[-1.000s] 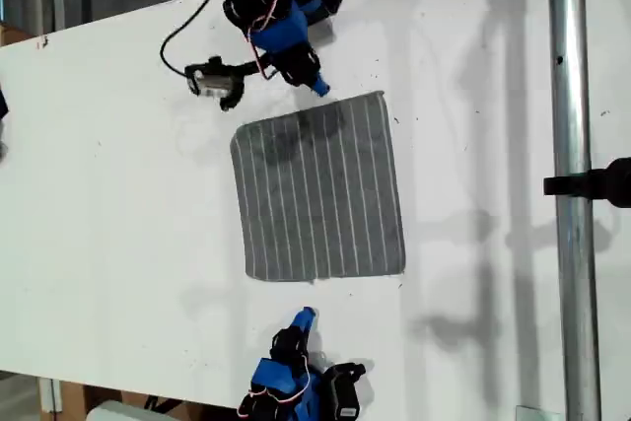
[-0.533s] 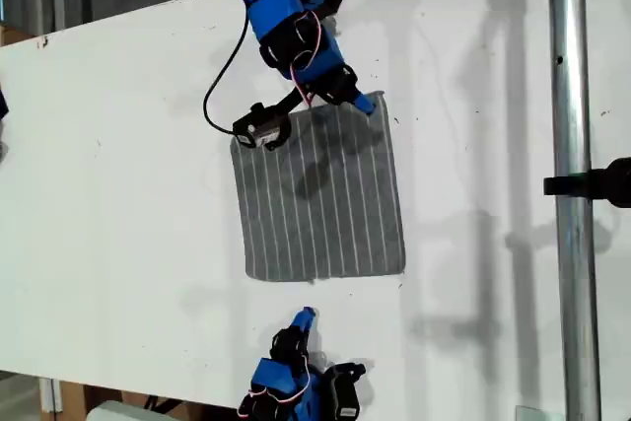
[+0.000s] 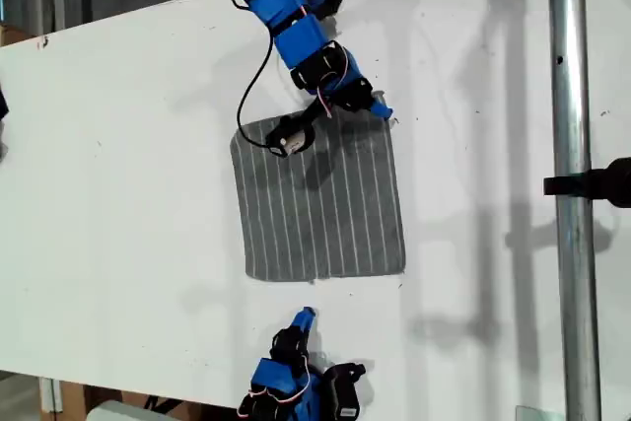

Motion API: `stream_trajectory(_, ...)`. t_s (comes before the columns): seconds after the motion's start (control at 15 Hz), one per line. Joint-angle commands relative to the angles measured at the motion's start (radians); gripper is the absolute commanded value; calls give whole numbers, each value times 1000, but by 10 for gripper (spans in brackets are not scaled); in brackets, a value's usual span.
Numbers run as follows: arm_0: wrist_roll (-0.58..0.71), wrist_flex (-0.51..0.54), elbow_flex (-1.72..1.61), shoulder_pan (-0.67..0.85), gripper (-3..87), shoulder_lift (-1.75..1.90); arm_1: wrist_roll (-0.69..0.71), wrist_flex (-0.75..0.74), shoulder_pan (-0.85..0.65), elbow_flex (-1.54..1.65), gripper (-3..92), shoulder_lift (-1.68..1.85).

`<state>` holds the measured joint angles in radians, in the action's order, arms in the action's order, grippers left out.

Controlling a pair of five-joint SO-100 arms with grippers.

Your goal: Grasp corners of a towel and fold twice.

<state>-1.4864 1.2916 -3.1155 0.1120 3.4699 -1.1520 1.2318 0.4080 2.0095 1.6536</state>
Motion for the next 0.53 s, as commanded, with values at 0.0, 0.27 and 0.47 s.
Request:
stream_trajectory(0.0,5,3,-5,15,-16,6,-12,-31,9,-11,349,-28)
stream_trajectory(0.27,-3,3,-5,18,-16,6,-9,-63,-15,-6,313,-114)
stream_trajectory(0.47,-6,3,-5,18,-16,6,-12,-115,-60,-12,85,-210)
